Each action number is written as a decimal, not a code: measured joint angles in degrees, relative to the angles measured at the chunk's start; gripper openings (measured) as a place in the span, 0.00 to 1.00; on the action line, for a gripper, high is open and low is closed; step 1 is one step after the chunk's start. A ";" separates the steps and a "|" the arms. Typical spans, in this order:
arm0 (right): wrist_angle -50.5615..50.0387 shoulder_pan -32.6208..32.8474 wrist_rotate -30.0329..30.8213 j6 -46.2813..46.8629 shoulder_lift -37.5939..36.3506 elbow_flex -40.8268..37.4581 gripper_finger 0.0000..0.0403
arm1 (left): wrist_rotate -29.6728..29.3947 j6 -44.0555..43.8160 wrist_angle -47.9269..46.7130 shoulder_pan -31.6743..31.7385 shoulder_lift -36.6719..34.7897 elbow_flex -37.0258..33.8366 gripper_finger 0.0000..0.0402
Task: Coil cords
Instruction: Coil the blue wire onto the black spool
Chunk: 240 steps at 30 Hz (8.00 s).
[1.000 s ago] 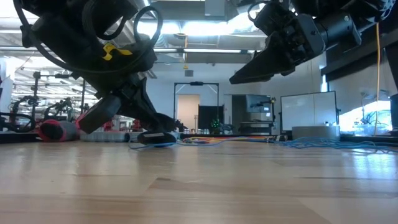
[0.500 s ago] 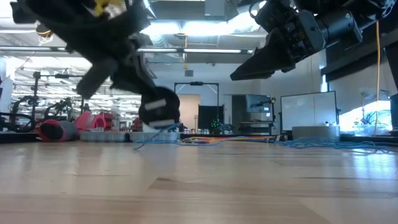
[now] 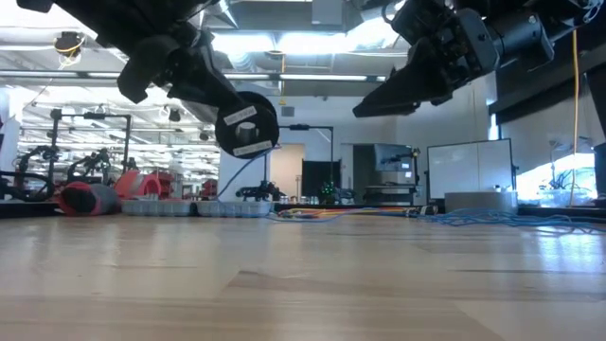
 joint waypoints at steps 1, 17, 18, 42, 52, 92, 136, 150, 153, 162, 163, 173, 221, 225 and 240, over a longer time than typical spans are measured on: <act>0.06 0.00 0.00 -0.24 -0.31 0.00 0.55 | 0.40 -0.15 0.00 0.00 -0.17 0.00 0.00; 12.64 -0.04 1.95 -9.60 -4.43 0.04 0.55 | 22.31 5.30 11.39 9.32 -0.43 1.86 0.00; 12.61 -0.04 1.96 -10.36 -4.43 0.17 0.55 | 23.93 5.62 11.38 10.16 -0.43 2.60 0.00; 7.76 -0.04 3.57 -11.42 -4.19 4.26 0.55 | 34.03 8.39 9.46 14.64 -0.32 11.93 0.00; 3.19 0.44 7.14 -11.47 -7.66 4.24 0.55 | 33.77 8.14 9.19 14.64 -0.19 11.93 0.00; 36.81 7.08 22.89 3.10 11.43 -2.85 0.42 | 16.90 5.19 26.37 15.95 4.97 11.90 0.00; 30.47 3.69 19.90 0.16 16.35 1.62 0.02 | 16.15 5.66 45.18 19.64 8.27 11.89 0.00; 27.71 6.87 21.25 -7.27 13.26 1.62 0.02 | 12.99 7.97 41.22 20.90 8.22 11.89 0.00; 22.86 6.69 25.05 -7.38 12.38 1.62 0.02 | 12.95 9.63 41.29 19.66 8.20 11.89 0.00; 13.85 6.69 33.85 -7.21 10.73 1.55 0.02 | 13.13 11.61 26.50 13.72 4.44 11.91 0.00; 13.16 6.69 34.43 -7.21 10.05 1.55 0.02 | 13.12 11.06 23.74 13.32 3.92 11.91 0.00; 9.25 6.69 25.63 -2.78 1.77 1.57 0.02 | 7.24 8.30 13.29 14.62 3.55 11.89 0.00; 17.44 2.19 19.43 2.32 6.63 4.42 0.02 | 18.58 3.62 41.58 18.12 11.61 11.89 0.00; 17.68 2.19 19.47 2.96 6.65 4.42 0.02 | 18.55 3.06 42.09 17.57 11.61 11.91 0.00; 3.59 2.23 25.02 0.70 3.33 4.35 0.02 | 16.92 8.46 24.18 13.51 2.25 11.96 0.00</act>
